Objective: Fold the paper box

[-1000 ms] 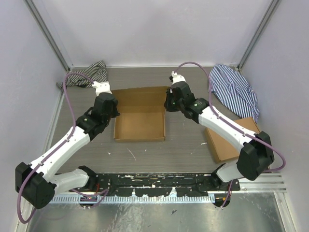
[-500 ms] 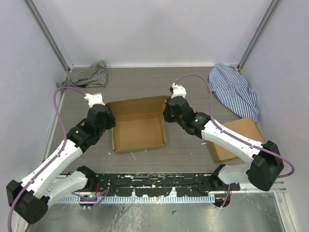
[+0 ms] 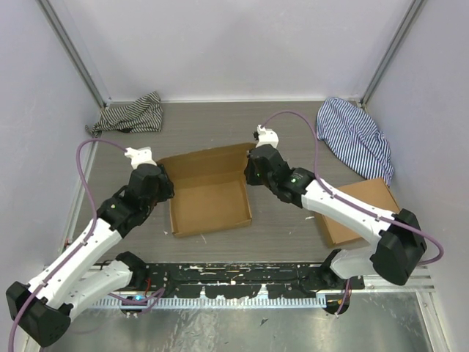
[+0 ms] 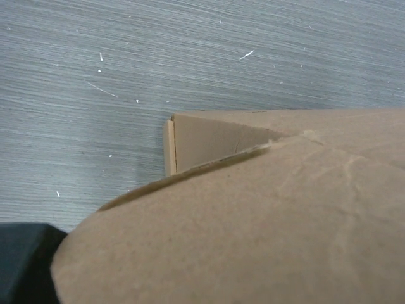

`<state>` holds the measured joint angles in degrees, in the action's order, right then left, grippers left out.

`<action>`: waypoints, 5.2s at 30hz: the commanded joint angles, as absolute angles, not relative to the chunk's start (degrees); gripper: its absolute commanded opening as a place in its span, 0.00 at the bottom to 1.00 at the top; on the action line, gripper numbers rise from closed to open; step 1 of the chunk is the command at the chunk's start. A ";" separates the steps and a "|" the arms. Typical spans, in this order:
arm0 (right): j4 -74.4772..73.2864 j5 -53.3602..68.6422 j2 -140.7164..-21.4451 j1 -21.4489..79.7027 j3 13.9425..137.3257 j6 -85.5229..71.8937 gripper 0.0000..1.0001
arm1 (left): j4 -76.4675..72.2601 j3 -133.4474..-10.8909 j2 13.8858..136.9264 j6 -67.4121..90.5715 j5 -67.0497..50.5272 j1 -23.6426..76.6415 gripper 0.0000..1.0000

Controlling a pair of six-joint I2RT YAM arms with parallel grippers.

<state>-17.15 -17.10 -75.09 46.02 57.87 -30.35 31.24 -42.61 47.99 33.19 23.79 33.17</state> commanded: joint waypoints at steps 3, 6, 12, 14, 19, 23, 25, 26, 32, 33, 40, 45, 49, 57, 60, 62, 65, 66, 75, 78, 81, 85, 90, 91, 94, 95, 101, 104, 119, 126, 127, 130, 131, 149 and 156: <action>-18.91 -17.04 -78.83 46.69 64.39 -30.83 0.11 | 29.36 -41.91 49.47 32.52 24.98 33.08 0.47; -19.06 -16.19 -80.60 46.72 65.90 -30.91 0.11 | 28.95 -42.22 50.52 32.60 24.66 33.13 0.47; -19.05 -16.68 -81.61 47.50 66.04 -31.45 0.11 | 28.25 -42.04 51.09 32.53 23.99 33.09 0.47; -19.51 -18.14 -81.09 48.30 64.44 -31.36 0.11 | 28.73 -41.74 50.87 32.71 23.16 33.09 0.47; -20.65 -22.81 -78.20 52.73 58.81 -32.14 0.14 | 32.10 -40.38 47.85 34.10 20.00 33.13 0.48; -23.27 -24.37 -74.20 56.49 55.71 -34.14 0.41 | 38.04 -40.88 43.18 36.31 14.76 33.13 0.50; -25.76 -24.32 -71.92 58.42 54.95 -35.21 0.55 | 41.86 -41.83 40.59 37.57 12.25 33.13 0.54; -27.04 -24.02 -70.59 59.42 54.64 -35.70 0.61 | 43.82 -42.29 39.40 38.00 10.56 33.13 0.55; -32.96 -14.88 -61.94 62.80 53.60 -34.66 0.66 | 53.28 -45.74 32.19 42.27 2.74 33.40 0.57; -33.52 -13.56 -60.51 63.24 53.72 -34.20 0.65 | 53.99 -46.40 30.98 43.20 1.83 33.40 0.56; -34.80 -16.79 -54.30 63.63 57.90 -32.40 0.61 | 50.52 -47.72 24.15 44.99 5.39 33.40 0.53; -32.66 -17.36 -67.47 61.61 63.20 -27.53 0.35 | 44.29 -47.10 36.95 38.77 11.12 33.40 0.52; -27.88 -13.97 -77.91 57.40 65.07 -25.61 0.22 | 41.03 -48.79 52.21 34.90 15.34 32.91 0.49; -21.57 -8.95 -91.48 54.46 64.29 -25.81 0.15 | 32.83 -44.21 65.07 34.31 11.76 29.29 0.47; -20.57 -7.87 -93.43 52.78 63.24 -26.22 0.15 | 29.84 -43.18 67.46 34.20 10.44 29.27 0.47; -19.87 -6.81 -94.11 51.39 62.60 -26.28 0.15 | 28.59 -43.74 69.68 34.10 9.26 29.27 0.47; -19.08 -5.17 -94.95 48.83 61.70 -26.20 0.15 | 26.80 -45.40 75.45 33.95 7.29 29.26 0.46; -19.02 -5.02 -94.96 48.02 61.41 -26.18 0.15 | 26.16 -46.20 77.23 33.74 6.43 29.26 0.45; -19.01 -3.61 -91.67 39.57 60.05 -24.87 0.15 | 23.22 -55.54 88.03 33.57 1.12 29.34 0.43; -19.66 -2.82 -91.54 36.02 61.25 -23.71 0.15 | 22.82 -59.31 89.27 33.97 -0.04 29.36 0.45; -20.91 -3.07 -92.04 33.18 63.84 -22.00 0.15 | 23.93 -63.35 90.20 33.41 -0.92 29.36 0.48; -22.93 -3.61 -92.26 30.68 67.90 -20.05 0.17 | 25.68 -65.80 87.63 31.38 -0.37 29.36 0.54; -23.71 -4.77 -86.20 30.31 67.48 -19.31 0.46 | 26.85 -60.42 77.81 28.75 6.41 29.32 0.68; -23.24 -4.31 -83.89 30.31 65.88 -19.89 0.53 | 26.66 -57.94 75.05 28.90 7.84 29.27 0.74; -20.20 0.21 -77.10 30.25 58.99 -21.96 0.88 | 23.26 -48.79 65.47 30.56 10.13 29.10 0.89; -19.63 2.34 -75.34 30.26 57.02 -22.88 0.96 | 21.12 -44.40 62.73 31.64 10.10 29.09 0.93; -15.36 7.55 -71.32 30.39 48.66 -26.76 1.00 | 10.08 -32.14 52.19 31.09 10.15 28.92 1.00; -13.03 7.70 -70.95 30.49 46.47 -27.44 1.00 | 10.51 -33.23 52.90 29.37 12.16 28.93 0.99; -23.52 -10.26 -80.48 40.96 53.97 -28.27 1.00 | 10.64 -40.65 68.54 26.50 11.98 28.92 0.98; -24.57 -11.87 -82.55 40.96 55.49 -28.13 1.00 | 9.98 -41.00 70.22 25.57 11.46 28.92 0.98; -24.54 -11.88 -82.72 40.96 55.56 -28.04 1.00 | 9.55 -40.78 70.18 25.50 11.10 28.94 0.98; -24.20 -11.15 -82.88 41.01 55.56 -27.58 1.00 | 8.17 -39.88 70.67 25.49 9.86 28.92 0.98; -23.70 -10.79 -82.81 40.94 55.47 -27.23 1.00 | 7.61 -39.62 70.85 25.53 9.44 28.92 0.98; -22.32 -7.52 -83.44 40.95 55.01 -26.23 1.00 | 9.90 -39.19 77.96 25.65 5.02 29.00 0.98; -21.69 -5.66 -82.51 40.96 53.78 -26.74 1.00 | 13.51 -38.04 73.77 26.94 3.10 29.12 0.99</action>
<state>-24.14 -6.92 -83.66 41.01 53.04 -26.72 7.18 -38.94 76.31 26.65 4.89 28.97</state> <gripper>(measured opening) 0.999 0.984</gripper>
